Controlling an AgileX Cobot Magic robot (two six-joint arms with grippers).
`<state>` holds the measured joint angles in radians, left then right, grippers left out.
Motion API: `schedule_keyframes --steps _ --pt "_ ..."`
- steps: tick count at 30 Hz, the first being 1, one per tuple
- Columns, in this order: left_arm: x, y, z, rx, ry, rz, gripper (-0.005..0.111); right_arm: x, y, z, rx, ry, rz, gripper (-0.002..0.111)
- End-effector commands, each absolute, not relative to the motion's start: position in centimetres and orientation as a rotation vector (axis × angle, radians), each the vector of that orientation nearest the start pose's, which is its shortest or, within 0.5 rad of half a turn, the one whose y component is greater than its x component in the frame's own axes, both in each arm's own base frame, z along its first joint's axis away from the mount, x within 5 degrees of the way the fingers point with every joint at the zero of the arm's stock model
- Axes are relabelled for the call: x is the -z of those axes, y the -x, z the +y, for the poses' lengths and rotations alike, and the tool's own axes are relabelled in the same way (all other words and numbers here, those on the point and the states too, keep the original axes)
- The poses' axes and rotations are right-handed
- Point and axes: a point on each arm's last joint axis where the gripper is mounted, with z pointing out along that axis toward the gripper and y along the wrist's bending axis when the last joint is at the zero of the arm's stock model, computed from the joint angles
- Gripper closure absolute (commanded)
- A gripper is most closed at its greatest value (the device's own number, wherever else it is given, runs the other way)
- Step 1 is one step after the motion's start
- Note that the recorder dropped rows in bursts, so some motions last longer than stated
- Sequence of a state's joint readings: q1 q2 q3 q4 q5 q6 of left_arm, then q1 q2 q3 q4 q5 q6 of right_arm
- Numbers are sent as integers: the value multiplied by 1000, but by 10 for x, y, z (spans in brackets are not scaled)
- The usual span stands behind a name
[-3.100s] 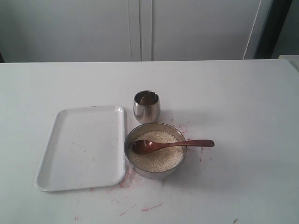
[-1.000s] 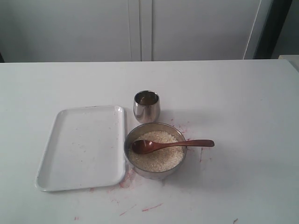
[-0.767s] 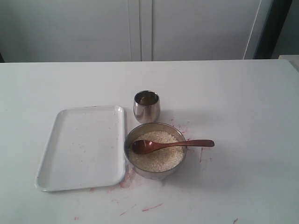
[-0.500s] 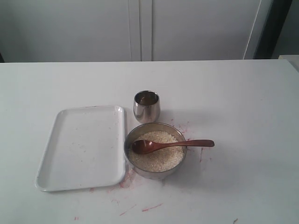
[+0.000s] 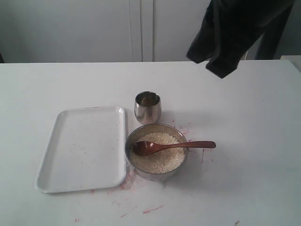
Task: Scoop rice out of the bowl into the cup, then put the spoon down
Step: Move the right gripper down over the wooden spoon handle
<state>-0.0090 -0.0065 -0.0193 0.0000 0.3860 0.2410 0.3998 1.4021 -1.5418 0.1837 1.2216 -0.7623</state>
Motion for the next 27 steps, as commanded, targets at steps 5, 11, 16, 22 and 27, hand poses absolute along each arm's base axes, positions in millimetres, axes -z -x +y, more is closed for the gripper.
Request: schedule_keyframes --steps 5,11,16,22,27 --pt "-178 -51 -1 -151 -235 1888 92 -360 -287 137 -82 1610 2178 108" --pt "-178 -51 -1 -151 -235 1888 92 -306 -318 139 40 1693 2265 108" --pt "-178 -51 -1 -151 -235 1888 92 -275 -332 145 49 1761 2243 108" --pt "-178 -51 -1 -151 -235 1888 92 -254 -339 148 35 1859 2243 80" --pt "-178 -51 -1 -151 -235 1888 92 -244 -339 151 -26 1920 2238 63"
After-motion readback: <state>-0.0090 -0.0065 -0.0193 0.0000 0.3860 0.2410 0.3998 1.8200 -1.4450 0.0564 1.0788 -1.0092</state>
